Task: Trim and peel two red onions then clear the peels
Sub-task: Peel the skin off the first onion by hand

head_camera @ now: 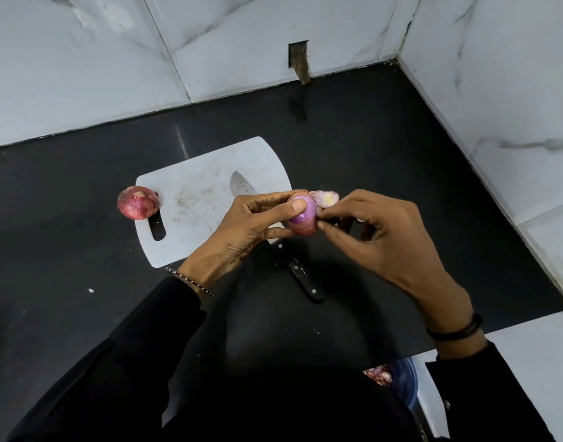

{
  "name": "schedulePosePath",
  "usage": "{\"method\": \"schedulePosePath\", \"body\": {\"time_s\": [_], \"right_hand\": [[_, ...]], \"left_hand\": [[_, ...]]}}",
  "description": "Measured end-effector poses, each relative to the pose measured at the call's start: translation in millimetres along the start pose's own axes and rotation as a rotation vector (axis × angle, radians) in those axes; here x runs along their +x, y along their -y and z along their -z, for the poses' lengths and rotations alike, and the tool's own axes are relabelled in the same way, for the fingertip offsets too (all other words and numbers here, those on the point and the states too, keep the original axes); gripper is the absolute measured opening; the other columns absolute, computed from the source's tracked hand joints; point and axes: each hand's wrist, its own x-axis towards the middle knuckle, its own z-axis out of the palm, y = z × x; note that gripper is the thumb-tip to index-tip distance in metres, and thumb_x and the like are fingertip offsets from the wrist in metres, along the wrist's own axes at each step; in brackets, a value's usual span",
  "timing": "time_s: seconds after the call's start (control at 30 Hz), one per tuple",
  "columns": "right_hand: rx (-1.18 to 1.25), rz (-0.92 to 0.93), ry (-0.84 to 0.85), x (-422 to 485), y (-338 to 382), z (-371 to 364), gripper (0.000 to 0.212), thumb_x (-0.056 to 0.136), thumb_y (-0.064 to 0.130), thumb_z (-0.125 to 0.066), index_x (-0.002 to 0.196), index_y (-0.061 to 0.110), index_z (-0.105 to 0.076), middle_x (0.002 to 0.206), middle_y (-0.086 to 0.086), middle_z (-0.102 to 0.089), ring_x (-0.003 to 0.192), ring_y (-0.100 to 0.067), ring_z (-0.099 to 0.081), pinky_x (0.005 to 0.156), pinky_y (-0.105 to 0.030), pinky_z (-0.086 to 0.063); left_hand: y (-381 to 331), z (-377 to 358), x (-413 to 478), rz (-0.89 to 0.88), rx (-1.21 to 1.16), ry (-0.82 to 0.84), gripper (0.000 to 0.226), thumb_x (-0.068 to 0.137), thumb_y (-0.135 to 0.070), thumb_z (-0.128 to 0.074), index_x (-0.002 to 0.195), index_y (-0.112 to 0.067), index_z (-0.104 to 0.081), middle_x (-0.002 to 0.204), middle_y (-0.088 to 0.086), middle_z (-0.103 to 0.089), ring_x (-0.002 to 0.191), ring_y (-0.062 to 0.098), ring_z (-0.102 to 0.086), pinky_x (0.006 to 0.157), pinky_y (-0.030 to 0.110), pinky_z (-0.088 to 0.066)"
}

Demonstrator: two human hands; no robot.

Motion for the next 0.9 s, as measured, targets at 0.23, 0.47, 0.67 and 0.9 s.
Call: {"method": "schedulePosePath", "body": {"time_s": [0.23,0.47,0.67,0.9], "right_hand": [[-0.264,0.032,0.097,8,7,-7,0.041,0.086,0.052,-0.045,0.092,0.016,-0.062,0.09,0.003,-0.06,0.067,-0.017,-0.059,0.053,-0.041,-0.054],[-0.188,-0.059,0.075,-3,7,-21,0.033,0.084,0.051,-0.046,0.093,0.022,-0.058,0.09,0.014,-0.052,0.068,-0.004,-0.049,0.055,-0.023,-0.045],[-0.051,-0.087,-0.071,-11,2,-18,0.028,0.09,0.049,-0.063,0.095,0.022,-0.066,0.089,0.014,-0.06,0.07,-0.009,-0.056,0.058,-0.032,-0.051],[0.124,-0.069,-0.142,-8,9,-14,0.034,0.088,0.034,-0.073,0.114,0.014,-0.068,0.105,0.014,-0.061,0.083,-0.004,-0.06,0.068,-0.009,-0.044]], "left_hand": [[-1,-3,-1,0.036,0.044,-0.016,0.044,0.081,-0.028,-0.072,0.119,-0.007,-0.072,0.112,0.012,-0.075,0.106,0.028,-0.071,0.085,0.035,-0.059],[-1,-10,-1,0.066,-0.129,-0.093,0.035,0.081,-0.03,-0.071,0.106,-0.007,-0.076,0.107,0.016,-0.075,0.097,0.026,-0.074,0.085,0.035,-0.06],[1,-11,-4,0.081,-0.29,-0.062,0.033,0.09,-0.027,-0.065,0.115,-0.006,-0.071,0.119,0.02,-0.071,0.108,0.033,-0.07,0.088,0.039,-0.059],[-3,-14,-4,0.012,-0.264,0.066,0.028,0.093,-0.022,-0.055,0.106,-0.02,-0.079,0.115,0.011,-0.073,0.103,0.026,-0.071,0.087,0.036,-0.059]]}}
